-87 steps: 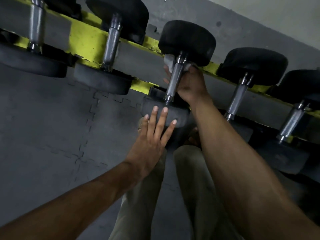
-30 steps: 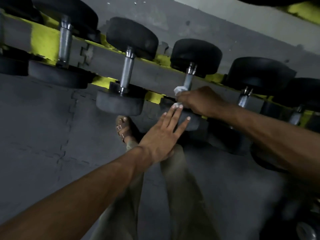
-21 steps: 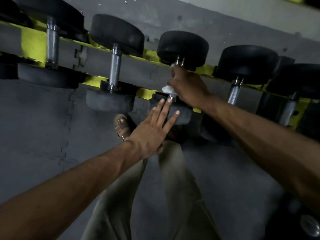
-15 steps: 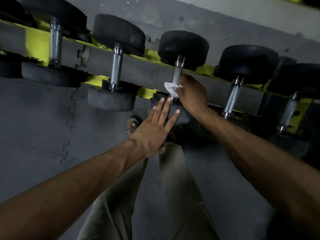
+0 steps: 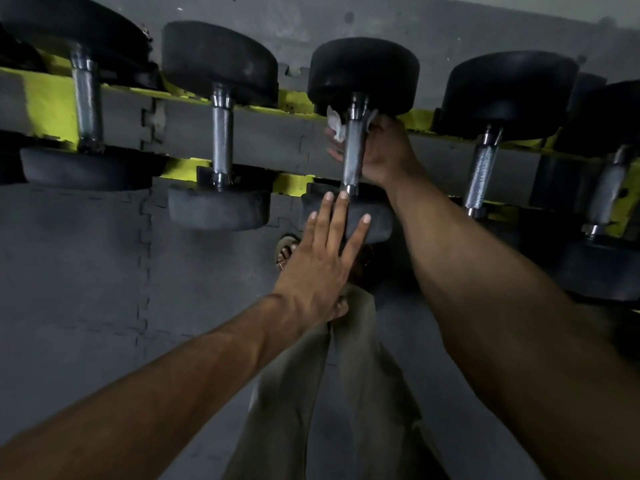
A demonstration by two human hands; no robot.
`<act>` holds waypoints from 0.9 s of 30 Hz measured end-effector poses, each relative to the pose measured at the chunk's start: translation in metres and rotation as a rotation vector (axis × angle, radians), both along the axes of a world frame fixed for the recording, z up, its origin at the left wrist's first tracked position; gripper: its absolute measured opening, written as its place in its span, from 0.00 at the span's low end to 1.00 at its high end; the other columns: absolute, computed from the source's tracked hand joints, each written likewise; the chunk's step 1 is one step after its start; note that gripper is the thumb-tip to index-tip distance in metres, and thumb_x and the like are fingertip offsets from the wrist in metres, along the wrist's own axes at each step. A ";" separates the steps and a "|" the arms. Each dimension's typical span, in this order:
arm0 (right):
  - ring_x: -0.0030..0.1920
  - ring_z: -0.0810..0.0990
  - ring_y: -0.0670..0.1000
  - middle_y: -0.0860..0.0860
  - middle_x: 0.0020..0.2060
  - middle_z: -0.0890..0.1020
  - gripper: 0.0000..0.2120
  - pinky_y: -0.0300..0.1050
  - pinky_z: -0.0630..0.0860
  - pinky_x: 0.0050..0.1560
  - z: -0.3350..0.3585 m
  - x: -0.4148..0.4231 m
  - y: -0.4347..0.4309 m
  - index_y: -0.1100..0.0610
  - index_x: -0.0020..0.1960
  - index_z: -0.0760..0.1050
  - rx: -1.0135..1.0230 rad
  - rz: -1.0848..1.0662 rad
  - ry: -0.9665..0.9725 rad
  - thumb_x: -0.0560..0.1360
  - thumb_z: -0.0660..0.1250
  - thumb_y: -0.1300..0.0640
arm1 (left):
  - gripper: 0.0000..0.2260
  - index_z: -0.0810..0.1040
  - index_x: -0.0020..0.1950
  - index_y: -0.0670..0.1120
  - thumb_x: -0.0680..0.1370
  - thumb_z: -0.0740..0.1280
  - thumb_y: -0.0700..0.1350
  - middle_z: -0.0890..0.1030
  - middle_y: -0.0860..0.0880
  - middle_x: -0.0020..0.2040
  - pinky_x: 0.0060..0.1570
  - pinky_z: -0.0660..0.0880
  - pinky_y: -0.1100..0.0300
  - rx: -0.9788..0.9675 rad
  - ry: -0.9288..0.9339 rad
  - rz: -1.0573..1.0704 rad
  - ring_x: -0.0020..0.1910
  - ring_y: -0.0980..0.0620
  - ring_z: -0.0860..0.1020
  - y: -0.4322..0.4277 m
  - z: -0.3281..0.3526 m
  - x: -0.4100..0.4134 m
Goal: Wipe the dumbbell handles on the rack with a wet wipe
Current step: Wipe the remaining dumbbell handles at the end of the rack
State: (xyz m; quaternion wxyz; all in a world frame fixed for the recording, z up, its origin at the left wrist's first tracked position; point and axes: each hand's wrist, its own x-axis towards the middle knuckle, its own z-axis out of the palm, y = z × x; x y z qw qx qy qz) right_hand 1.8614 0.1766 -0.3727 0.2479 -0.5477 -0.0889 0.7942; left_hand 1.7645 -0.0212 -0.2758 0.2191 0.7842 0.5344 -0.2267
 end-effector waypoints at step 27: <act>0.42 0.81 0.55 0.59 0.38 0.77 0.04 0.45 0.80 0.47 -0.042 0.001 0.012 0.59 0.40 0.75 0.044 -0.158 -0.288 0.70 0.71 0.64 | 0.58 0.24 0.79 0.40 0.78 0.68 0.65 0.25 0.26 0.75 0.81 0.47 0.36 -0.036 0.027 -0.016 0.79 0.26 0.32 0.000 -0.003 -0.001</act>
